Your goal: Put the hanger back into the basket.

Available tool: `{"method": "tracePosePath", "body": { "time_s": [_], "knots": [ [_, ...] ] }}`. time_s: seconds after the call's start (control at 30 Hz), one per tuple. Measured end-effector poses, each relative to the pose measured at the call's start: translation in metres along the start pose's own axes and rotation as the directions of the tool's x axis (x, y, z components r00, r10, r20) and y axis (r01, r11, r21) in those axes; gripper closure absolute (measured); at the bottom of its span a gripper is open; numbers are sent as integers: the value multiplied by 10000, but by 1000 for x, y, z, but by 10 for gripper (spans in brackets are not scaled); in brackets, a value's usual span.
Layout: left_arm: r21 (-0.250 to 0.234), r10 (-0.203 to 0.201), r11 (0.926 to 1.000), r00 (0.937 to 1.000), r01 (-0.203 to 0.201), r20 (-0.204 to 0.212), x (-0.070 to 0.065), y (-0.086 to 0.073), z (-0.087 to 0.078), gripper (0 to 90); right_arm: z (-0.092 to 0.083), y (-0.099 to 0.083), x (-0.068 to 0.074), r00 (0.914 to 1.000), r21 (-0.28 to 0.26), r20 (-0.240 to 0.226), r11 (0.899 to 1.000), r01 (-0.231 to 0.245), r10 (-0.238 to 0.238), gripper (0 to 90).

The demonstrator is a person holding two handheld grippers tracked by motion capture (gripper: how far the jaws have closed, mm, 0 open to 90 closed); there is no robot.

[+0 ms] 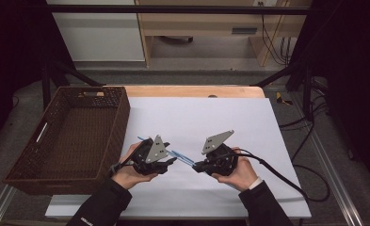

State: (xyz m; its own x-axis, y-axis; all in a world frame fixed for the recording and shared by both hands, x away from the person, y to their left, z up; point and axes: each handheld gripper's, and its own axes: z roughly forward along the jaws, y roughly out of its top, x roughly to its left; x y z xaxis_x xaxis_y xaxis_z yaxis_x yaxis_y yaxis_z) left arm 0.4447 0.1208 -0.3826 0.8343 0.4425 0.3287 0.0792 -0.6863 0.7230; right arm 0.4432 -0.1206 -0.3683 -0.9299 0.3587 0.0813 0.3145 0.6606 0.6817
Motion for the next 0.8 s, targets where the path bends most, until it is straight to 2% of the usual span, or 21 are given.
{"method": "tracePosePath", "body": {
  "time_s": [0.03, 0.2, 0.4, 0.53, 0.73, 0.8],
  "knots": [
    [57, 166, 9998, 9999, -166, -48, 0, 0, 0, 530, 0, 0, 0, 10000, 14, -14, 10000, -1, 1, 880],
    [71, 410, 9991, 9991, -409, -134, -1, 0, 2, 656, 2, 0, 1, 10000, 52, -99, 10000, 14, -13, 880],
    [160, 931, 9956, 9954, -928, -213, -5, -1, 2, 706, 2, 0, -1, 9999, 108, -157, 9999, -13, 14, 879],
    [267, 1373, 9903, 9902, -1367, -238, -9, -1, 2, 759, 1, 0, -2, 10000, 153, 62, 9999, 45, -46, 877],
    [294, 1827, 9828, 9832, -1825, -36, -13, -1, -1, 831, -3, -1, -5, 9996, 97, 293, 9999, 35, -38, 876],
    [246, 1818, 9830, 9833, -1820, 121, -14, -1, -1, 849, -5, 0, -6, 9995, -13, 330, 10000, -14, 14, 875]
  ]
}}
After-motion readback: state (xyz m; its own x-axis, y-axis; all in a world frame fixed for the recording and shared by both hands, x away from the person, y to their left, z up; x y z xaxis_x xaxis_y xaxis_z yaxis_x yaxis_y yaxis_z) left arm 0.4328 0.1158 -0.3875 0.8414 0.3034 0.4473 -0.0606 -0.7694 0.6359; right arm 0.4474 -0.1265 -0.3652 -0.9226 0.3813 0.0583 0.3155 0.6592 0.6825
